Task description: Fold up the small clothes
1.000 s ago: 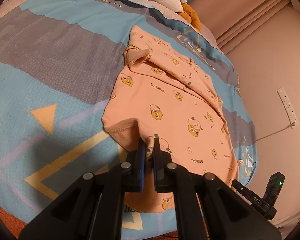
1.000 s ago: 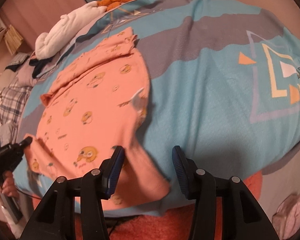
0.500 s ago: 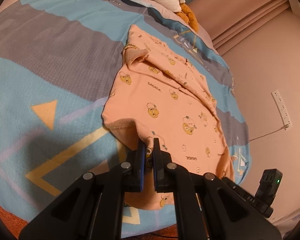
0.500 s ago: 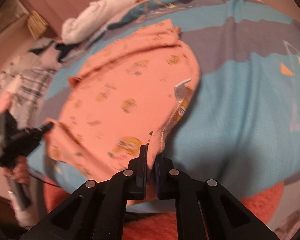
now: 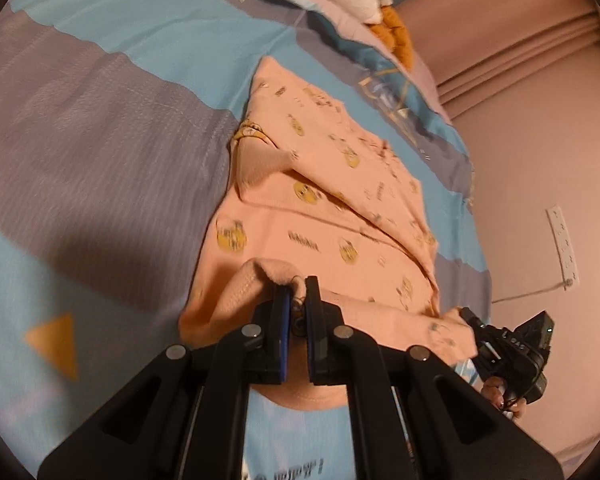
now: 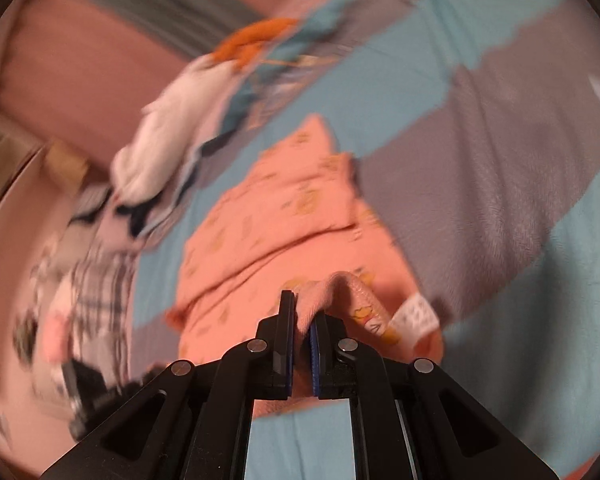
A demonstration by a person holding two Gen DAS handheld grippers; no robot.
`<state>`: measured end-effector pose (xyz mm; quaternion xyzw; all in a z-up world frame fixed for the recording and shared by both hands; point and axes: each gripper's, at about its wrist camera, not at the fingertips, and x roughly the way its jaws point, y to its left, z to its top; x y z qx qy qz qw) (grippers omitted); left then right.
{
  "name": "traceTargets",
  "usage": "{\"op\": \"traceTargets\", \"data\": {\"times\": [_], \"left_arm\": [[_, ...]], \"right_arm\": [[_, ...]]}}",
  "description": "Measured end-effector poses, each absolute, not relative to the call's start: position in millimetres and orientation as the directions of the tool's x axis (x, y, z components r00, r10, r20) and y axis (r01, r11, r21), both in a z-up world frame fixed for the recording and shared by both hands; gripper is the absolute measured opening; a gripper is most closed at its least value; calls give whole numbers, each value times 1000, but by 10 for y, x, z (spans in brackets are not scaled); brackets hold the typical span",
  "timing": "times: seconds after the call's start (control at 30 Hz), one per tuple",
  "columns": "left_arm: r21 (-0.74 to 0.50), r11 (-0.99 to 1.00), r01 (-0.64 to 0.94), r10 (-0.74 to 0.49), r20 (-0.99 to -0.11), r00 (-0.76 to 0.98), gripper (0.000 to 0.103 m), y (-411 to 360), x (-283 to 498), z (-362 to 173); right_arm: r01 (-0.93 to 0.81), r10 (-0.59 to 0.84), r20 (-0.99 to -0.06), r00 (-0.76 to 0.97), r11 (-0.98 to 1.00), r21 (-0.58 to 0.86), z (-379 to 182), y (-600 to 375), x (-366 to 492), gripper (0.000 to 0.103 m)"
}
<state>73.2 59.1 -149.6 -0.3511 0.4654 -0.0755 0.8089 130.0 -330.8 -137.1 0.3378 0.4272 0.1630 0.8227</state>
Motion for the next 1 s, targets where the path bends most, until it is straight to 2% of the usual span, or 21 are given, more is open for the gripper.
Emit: {"op": "traceTargets", "data": {"times": [0.1, 0.27, 0.33, 0.37, 0.43, 0.53, 0.6, 0.67, 0.73, 1.0], "left_arm": [[-627, 739, -246, -446, -729, 519, 14, 626, 936, -1602], [-620, 743, -250, -465, -748, 474, 38, 661, 1035, -1655], [-615, 755, -228, -461, -745, 483, 47, 666, 974, -1600], [-602, 768, -218, -448, -749, 489, 48, 671, 935, -1560], [-578, 790, -204, -415, -749, 517, 46, 691, 807, -1432], [-582, 796, -169, -410, -723, 556, 45, 697, 657, -1307], [-556, 819, -140, -395, -724, 566, 37, 655, 567, -1230], [-521, 847, -106, -385, -738, 555, 24, 573, 507, -1207], [-511, 857, -69, -405, -749, 525, 17, 478, 500, -1248], [-458, 889, 2, -415, -804, 425, 16, 161, 652, -1533]], "right_arm": [[134, 490, -668, 560, 742, 657, -1560, -3307, 1554, 8], [159, 472, -710, 522, 765, 625, -1624, -3289, 1616, 8], [127, 455, -716, 529, 792, 597, -1544, -3284, 1548, 14], [115, 445, -720, 532, 805, 582, -1505, -3292, 1517, 18], [92, 411, -725, 553, 834, 543, -1385, -3319, 1406, 28], [46, 376, -736, 563, 875, 482, -1275, -3331, 1294, 30], [23, 381, -737, 559, 881, 473, -1266, -3299, 1333, 30], [1, 388, -737, 554, 885, 466, -1260, -3292, 1247, 30], [-21, 387, -749, 538, 895, 446, -1272, -3224, 1195, 30], [-87, 373, -815, 443, 923, 375, -1541, -2916, 1271, 30]]}}
